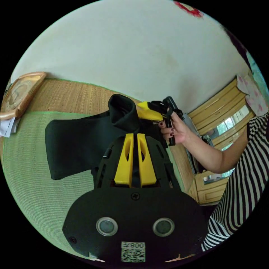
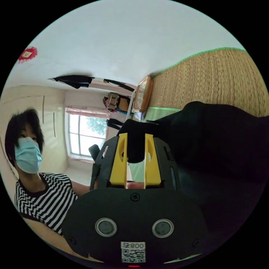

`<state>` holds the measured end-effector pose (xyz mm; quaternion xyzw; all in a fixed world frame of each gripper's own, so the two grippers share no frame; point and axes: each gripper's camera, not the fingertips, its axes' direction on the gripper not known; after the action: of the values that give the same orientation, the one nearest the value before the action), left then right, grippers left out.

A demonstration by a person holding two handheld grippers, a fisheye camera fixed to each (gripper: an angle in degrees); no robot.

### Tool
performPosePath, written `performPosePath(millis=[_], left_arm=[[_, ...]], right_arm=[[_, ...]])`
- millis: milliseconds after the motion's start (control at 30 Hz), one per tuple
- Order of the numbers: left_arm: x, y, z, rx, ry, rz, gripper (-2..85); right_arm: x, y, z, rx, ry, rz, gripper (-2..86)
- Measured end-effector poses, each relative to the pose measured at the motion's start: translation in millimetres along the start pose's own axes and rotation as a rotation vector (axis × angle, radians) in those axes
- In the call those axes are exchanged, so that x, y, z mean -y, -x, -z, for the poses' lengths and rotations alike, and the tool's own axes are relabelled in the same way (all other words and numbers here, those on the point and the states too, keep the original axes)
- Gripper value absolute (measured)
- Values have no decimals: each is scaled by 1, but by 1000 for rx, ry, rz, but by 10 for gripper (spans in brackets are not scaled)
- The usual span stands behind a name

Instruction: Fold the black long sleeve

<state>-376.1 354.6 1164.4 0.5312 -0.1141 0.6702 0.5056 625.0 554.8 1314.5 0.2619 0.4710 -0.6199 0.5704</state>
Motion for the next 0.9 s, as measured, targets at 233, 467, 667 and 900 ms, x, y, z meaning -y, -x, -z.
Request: performPosePath(millis=[233, 467, 667, 900], left_arm=[[9, -102, -75, 143, 177, -196, 24], [22, -175, -127, 267, 251, -307, 22], [36, -230, -160, 346, 226, -376, 21], [64, -300, -191, 259, 126, -491, 20]], right_arm=[[-19, -6, 57, -35, 25, -20, 122], [-25, -1, 76, -198, 151, -9, 90], [-39, 4, 103, -194, 161, 2, 28], [-86, 32, 200, -92, -50, 72, 18]])
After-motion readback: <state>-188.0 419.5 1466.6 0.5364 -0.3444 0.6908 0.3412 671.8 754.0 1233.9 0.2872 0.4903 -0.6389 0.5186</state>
